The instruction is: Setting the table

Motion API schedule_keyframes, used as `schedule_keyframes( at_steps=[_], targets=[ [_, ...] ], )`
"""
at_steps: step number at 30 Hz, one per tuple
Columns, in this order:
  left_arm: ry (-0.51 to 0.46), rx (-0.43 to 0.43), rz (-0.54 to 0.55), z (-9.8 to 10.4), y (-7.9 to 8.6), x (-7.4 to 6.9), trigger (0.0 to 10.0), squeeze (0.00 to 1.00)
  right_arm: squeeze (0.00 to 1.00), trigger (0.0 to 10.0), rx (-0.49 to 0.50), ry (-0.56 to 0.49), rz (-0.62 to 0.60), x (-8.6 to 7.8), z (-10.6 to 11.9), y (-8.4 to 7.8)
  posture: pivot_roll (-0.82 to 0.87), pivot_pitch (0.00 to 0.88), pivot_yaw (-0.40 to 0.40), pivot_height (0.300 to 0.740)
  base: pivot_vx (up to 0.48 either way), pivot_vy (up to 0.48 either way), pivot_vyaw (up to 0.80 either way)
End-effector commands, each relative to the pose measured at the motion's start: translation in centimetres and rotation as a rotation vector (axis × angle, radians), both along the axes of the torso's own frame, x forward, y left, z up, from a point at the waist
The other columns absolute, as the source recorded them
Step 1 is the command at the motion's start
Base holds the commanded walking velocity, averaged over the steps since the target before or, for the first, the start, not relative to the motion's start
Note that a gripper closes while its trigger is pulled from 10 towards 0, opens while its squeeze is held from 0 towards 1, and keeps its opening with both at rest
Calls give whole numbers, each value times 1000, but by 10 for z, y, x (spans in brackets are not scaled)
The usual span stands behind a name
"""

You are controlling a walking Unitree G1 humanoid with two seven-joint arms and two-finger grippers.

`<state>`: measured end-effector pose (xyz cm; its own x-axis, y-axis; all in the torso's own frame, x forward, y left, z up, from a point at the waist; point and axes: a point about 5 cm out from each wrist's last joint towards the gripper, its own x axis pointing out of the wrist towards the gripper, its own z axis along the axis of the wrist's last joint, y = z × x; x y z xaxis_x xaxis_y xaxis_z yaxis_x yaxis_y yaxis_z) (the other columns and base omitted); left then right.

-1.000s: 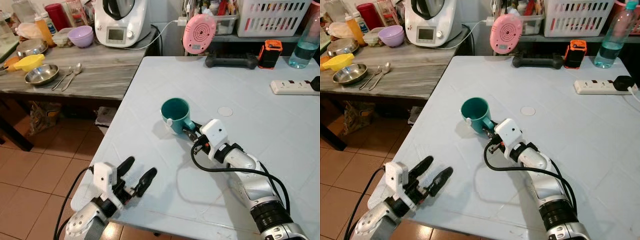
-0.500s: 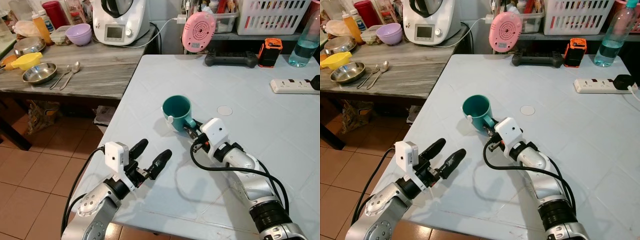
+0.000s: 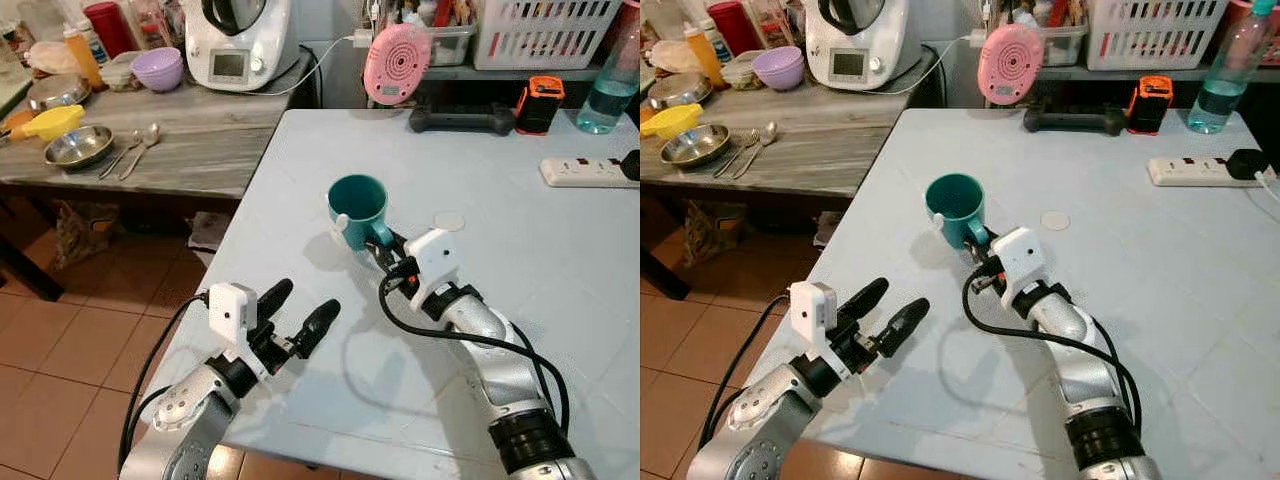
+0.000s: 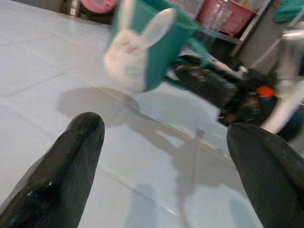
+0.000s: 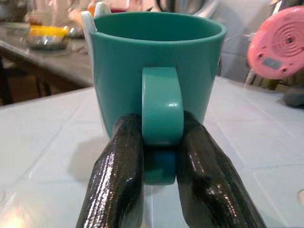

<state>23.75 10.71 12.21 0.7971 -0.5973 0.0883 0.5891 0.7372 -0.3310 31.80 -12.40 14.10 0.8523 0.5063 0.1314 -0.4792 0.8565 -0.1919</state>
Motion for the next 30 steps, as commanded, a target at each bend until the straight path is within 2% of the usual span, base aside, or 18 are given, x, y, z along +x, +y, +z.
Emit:
schedule_keyframes(
  at_steps=[1, 5, 6, 7, 8, 10, 12, 13, 14, 19, 20, 26, 30],
  targets=[
    [-27, 19, 58, 4, 8, 2, 10000, 0, 0, 0, 54, -39, -22, -2, 14, 2, -161, 54, 114, 740, 0, 0, 0],
    [-29, 13, 70, 4, 11, 3, 10000, 0, 0, 0, 90, -47, -56, -7, 20, 2, -160, 47, 115, 740, 0, 0, 0],
    [-24, 7, 74, 4, 12, 3, 10000, 0, 0, 1569, 102, -44, -70, -8, 20, 1, -160, 47, 115, 740, 0, 0, 0],
    [-21, 2, 77, 4, 13, 3, 10000, 0, 0, 1569, 110, -41, -80, -8, 21, 1, -160, 47, 115, 740, 0, 0, 0],
    [-18, 3, 84, 3, 15, 3, 10000, 0, 0, 9843, 113, -41, -94, -9, 21, 0, -160, 32, 112, 740, 0, 0, 0],
    [-15, 9, 100, 1, 19, 4, 10000, 0, 0, 10000, 124, -43, -112, -9, 22, 0, -158, 20, 111, 740, 0, 0, 0],
    [-5, 48, 173, -3, 29, 10, 10000, 0, 0, 10000, 126, -44, -125, -10, 25, 0, -157, 15, 110, 740, 0, 0, 0],
    [10, 75, 216, -6, 34, 13, 10000, 0, 0, 10000, 129, -43, -129, -9, 26, 0, -156, 8, 109, 740, 0, 0, 0],
    [27, 142, 329, -13, 46, 20, 10000, 0, 0, 10000, 130, -49, -141, -9, 29, -1, -154, 0, 106, 740, 0, 0, 0],
    [40, 200, 492, -19, 69, 26, 10000, 0, 0, 10000, 118, -57, -166, -8, 31, -4, -148, 0, 101, 740, 0, 0, 0],
    [38, 234, 540, -21, 76, 27, 10000, 0, 0, 10000, 99, -30, -178, -6, 26, -6, -145, 0, 101, 740, 0, 0, 0],
    [51, 266, 626, -27, 84, 27, 10000, 0, 0, 10000, 95, -8, -207, -5, 20, -10, -138, 0, 111, 740, 0, 0, 0],
    [48, 281, 655, -29, 85, 30, 10000, 0, 0, 10000, 103, 6, -236, -1, 19, -11, -138, 0, 112, 740, 0, 0, -647]
  ],
)
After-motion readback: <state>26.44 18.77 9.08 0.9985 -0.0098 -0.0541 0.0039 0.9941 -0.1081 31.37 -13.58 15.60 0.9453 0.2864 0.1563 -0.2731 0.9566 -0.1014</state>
